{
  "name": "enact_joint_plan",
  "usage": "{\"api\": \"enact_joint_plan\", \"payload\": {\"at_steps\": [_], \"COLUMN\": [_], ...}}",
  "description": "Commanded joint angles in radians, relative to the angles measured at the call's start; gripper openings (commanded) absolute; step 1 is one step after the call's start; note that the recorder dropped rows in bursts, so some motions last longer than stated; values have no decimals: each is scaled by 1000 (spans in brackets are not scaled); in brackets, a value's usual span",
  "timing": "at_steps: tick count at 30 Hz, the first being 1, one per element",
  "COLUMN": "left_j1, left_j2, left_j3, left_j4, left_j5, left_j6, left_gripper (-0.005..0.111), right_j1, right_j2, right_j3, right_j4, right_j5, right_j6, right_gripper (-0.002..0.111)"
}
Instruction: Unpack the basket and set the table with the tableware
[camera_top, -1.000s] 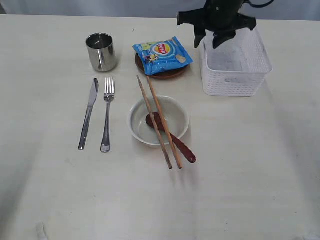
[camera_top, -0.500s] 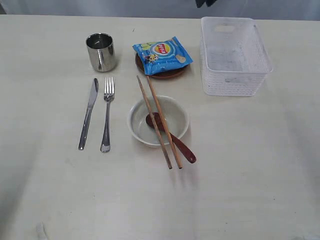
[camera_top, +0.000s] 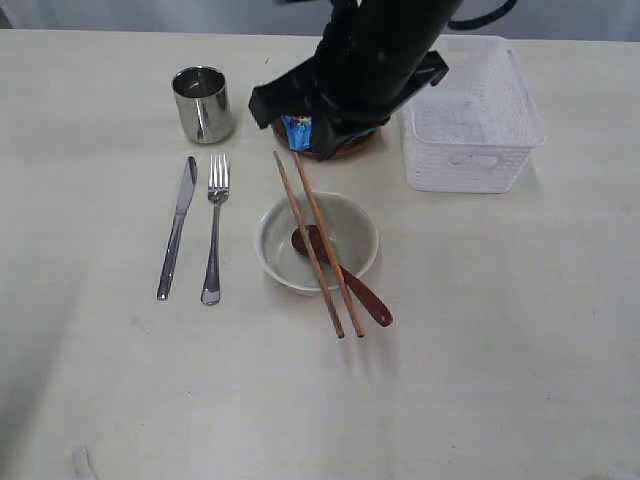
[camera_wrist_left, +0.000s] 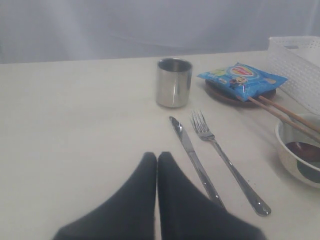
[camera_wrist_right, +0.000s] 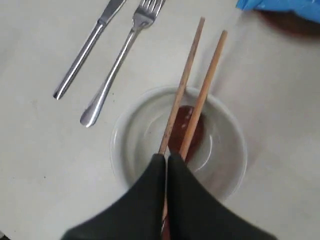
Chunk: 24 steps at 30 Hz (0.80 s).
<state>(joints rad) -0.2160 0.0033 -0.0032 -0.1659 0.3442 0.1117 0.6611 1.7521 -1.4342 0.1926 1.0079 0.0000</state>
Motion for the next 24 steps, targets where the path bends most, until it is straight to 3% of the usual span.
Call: {"api": "enact_joint_plan", "payload": {"at_steps": [1,5,24], "left_j1": [-6,-6,-6], "left_j2": [-3,-3,-3], "left_j3": [3,3,3], "left_j4": [1,1,1], "left_j5": [-2,-2,-2], "left_j6": [-3,-3,-1], "left_gripper": [0,0,0], "right_j1": [29,29,53], "right_j2": [40,78,186], "right_j3": [54,54,54], "right_j4": [0,11,22], "right_j5": [-20,-39,-113], "right_j6": [6,27,36], "right_gripper": [36,53,53]}}
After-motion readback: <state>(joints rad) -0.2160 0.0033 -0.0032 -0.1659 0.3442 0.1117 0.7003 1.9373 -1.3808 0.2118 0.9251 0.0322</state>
